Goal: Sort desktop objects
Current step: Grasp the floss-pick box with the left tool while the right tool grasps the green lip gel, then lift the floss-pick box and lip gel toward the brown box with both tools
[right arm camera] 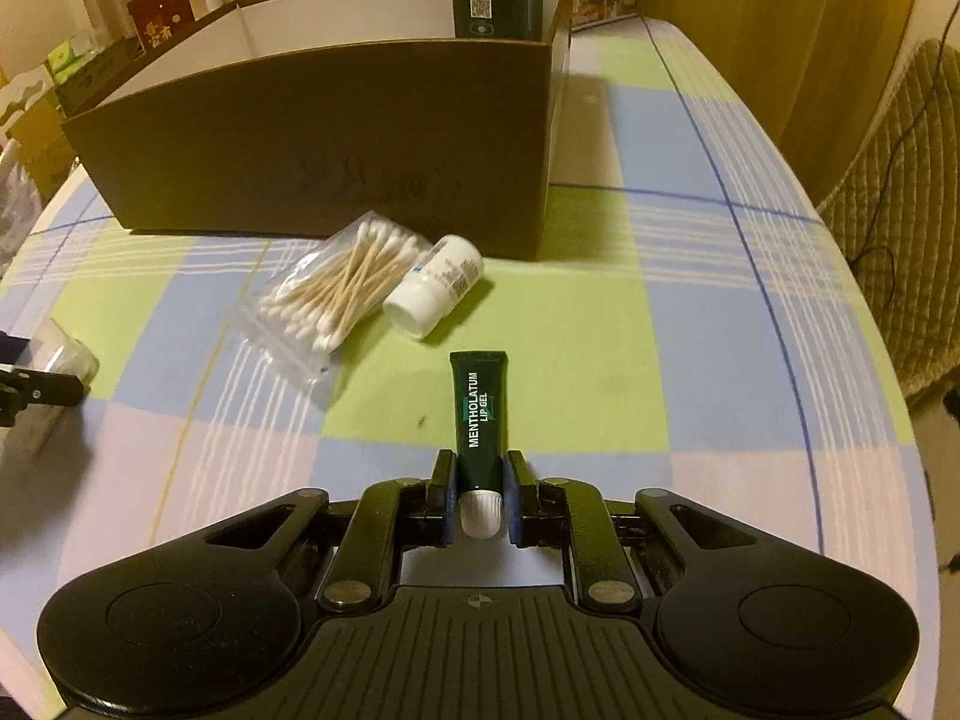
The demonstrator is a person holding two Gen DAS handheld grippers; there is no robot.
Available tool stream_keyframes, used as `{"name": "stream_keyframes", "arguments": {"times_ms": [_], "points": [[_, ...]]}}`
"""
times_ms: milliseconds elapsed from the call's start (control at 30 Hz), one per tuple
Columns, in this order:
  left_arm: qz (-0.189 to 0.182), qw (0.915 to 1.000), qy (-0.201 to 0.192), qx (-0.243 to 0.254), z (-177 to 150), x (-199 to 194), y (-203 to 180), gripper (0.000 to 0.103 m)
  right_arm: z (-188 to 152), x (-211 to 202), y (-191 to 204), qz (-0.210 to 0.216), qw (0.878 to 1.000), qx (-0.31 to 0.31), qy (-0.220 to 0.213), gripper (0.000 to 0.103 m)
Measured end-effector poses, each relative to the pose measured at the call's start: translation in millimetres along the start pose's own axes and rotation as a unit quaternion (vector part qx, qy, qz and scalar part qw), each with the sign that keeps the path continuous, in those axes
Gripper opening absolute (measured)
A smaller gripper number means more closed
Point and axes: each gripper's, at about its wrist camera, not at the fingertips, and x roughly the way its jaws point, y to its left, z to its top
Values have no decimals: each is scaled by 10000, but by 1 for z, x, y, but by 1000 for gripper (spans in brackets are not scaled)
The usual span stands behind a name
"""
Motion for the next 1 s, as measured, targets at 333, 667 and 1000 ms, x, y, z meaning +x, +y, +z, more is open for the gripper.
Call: {"name": "stream_keyframes", "arguments": {"times_ms": [333, 667, 1000], "points": [[-141, 9999, 24, 9, -10, -14, 0, 52, -21, -23, 19, 415, 9990, 135, 98, 12], [-355, 9989, -286, 61, 7, -40, -6, 52, 0, -44, 44, 768, 9968, -11, -211, 12], [-490, 9967, -649, 42, 30, -67, -10, 52, 24, -55, 60, 1093, 9929, -142, -446, 12]]}}
